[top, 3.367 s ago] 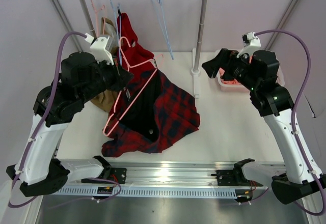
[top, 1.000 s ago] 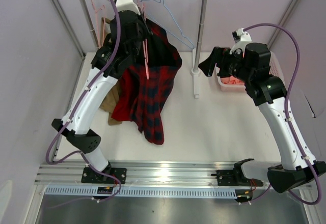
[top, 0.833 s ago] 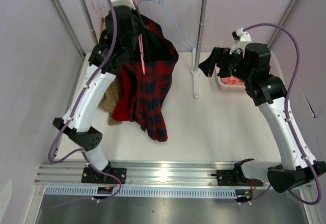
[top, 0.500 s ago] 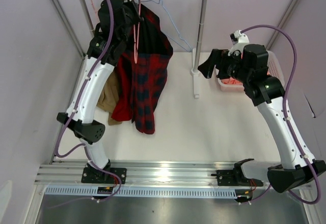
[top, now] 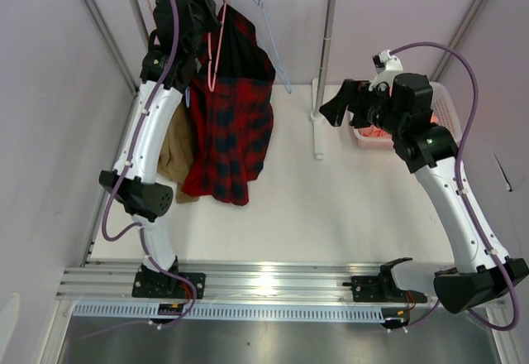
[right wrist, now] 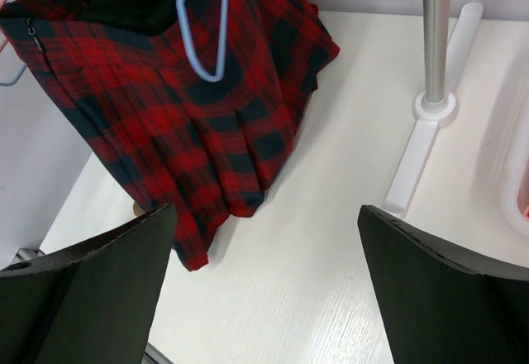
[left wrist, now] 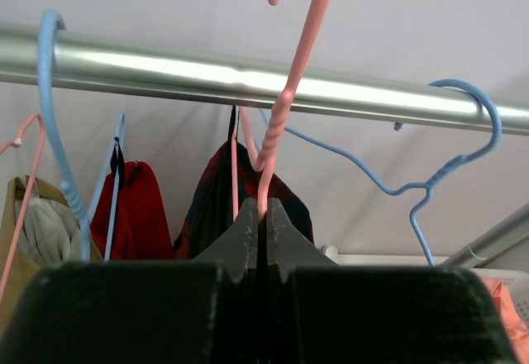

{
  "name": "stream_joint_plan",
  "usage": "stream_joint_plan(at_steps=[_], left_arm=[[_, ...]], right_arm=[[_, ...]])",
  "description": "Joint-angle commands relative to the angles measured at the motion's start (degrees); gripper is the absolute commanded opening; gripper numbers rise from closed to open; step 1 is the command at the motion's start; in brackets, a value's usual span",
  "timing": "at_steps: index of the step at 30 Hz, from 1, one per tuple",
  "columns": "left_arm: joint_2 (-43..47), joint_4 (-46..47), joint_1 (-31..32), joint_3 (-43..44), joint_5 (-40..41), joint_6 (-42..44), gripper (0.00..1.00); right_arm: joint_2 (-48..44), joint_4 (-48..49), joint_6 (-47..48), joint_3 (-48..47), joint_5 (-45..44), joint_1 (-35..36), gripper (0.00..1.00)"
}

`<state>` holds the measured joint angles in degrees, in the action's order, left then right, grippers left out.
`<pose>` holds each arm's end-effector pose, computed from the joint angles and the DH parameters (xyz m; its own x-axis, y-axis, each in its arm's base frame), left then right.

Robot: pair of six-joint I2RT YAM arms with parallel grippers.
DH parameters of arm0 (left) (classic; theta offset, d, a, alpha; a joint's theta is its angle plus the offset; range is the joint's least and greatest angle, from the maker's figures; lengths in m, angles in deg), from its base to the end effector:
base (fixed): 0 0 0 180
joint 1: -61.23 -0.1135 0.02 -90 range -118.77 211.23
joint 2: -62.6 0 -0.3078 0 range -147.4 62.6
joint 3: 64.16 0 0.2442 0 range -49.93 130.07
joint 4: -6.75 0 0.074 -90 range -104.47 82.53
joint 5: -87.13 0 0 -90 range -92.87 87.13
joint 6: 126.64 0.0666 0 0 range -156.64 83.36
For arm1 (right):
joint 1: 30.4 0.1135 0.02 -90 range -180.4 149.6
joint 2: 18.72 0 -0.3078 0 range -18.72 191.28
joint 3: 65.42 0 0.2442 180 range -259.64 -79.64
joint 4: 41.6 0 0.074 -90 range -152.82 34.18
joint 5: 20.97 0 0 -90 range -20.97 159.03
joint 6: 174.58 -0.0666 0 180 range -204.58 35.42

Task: Place the skirt on the hanger

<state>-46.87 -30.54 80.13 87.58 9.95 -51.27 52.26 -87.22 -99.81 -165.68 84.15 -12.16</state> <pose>0.4227 -0.1291 0.5800 0.0525 -0.2783 -0.9591 0.1240 0.9548 -0.2703 0.2466 0.0996 0.4850 -0.3996 0.1353 -0.9066 -0.4507 0.8322 0.3229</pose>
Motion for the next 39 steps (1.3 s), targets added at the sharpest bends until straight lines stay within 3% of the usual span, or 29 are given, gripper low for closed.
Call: stream_joint_plan(at_steps=[1, 9, 39], left_arm=[[0.4, 7.7, -1.5, 3.6, -2.4, -1.7, 0.0], [-2.0, 8.0, -3.7, 2.9, -6.7, -3.4, 0.0], [-2.2, 2.4, -3.7, -3.4, -10.4, -3.1, 0.02]], right_arm=[[-0.5, 4.0, -0.9, 1.1, 1.0, -0.4, 0.99], [0.8, 5.5, -0.9, 1.7, 1.3, -0.4, 1.0], [-0.5, 5.1, 0.0, 3.9, 0.3, -0.8, 0.99]])
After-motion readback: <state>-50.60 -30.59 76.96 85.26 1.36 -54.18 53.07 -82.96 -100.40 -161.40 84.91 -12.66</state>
